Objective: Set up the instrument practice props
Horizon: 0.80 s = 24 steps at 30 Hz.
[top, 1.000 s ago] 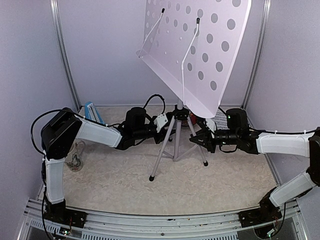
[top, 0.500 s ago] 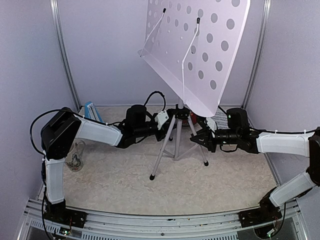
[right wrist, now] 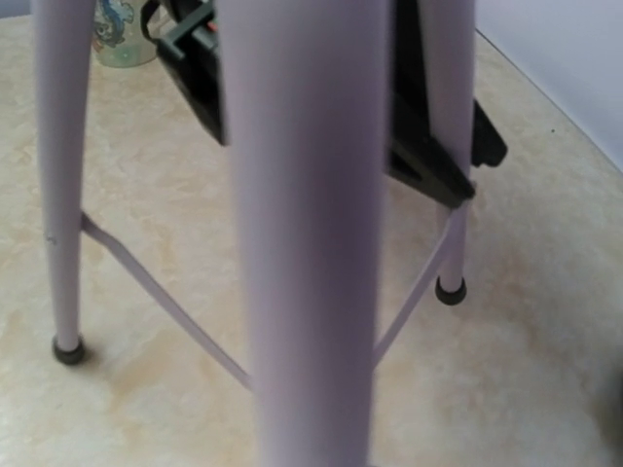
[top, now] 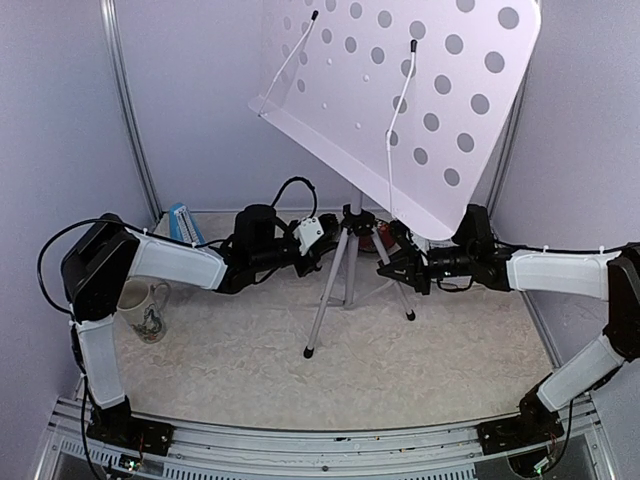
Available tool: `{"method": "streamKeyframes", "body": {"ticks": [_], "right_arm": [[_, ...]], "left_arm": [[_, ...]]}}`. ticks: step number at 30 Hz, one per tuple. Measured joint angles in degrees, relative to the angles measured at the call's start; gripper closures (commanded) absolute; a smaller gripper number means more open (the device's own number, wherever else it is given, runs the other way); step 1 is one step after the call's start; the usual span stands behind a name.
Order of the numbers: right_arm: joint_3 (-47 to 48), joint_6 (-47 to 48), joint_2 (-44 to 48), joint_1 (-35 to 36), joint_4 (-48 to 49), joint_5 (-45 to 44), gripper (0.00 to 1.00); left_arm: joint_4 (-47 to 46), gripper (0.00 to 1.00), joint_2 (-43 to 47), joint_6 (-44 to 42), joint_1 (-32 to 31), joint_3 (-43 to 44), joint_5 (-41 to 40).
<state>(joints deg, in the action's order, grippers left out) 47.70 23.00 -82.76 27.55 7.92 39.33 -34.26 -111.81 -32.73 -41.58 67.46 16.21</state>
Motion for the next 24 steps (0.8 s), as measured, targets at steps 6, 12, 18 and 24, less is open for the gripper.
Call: {"method": "streamKeyframes", "body": {"ticks": [6, 12, 18, 24], "right_arm": [[10.82, 2.80, -7.93, -0.13, -5.33, -0.26, 1.00], [18.97, 6.25, -13.73, -0.39, -10.25, -3.26, 1.00], [23.41, 8.37, -17.33, -0.42, -11.58, -5.57, 1.00], [25.68, 9.77, -19.39, -0.42, -11.08, -6.62, 0.95]], "left_arm": [[-0.02, 1.00, -0.90, -0.09, 3.28, 0.76, -1.44], [-1.60, 1.00, -2.60, 0.79, 5.35, 0.94, -4.44], [-1.64, 1.00, -3.06, 1.33, 6.80, 0.94, -5.60], [-1.70, 1.00, -3.13, 1.27, 7.54, 0.76, -6.34]]}}
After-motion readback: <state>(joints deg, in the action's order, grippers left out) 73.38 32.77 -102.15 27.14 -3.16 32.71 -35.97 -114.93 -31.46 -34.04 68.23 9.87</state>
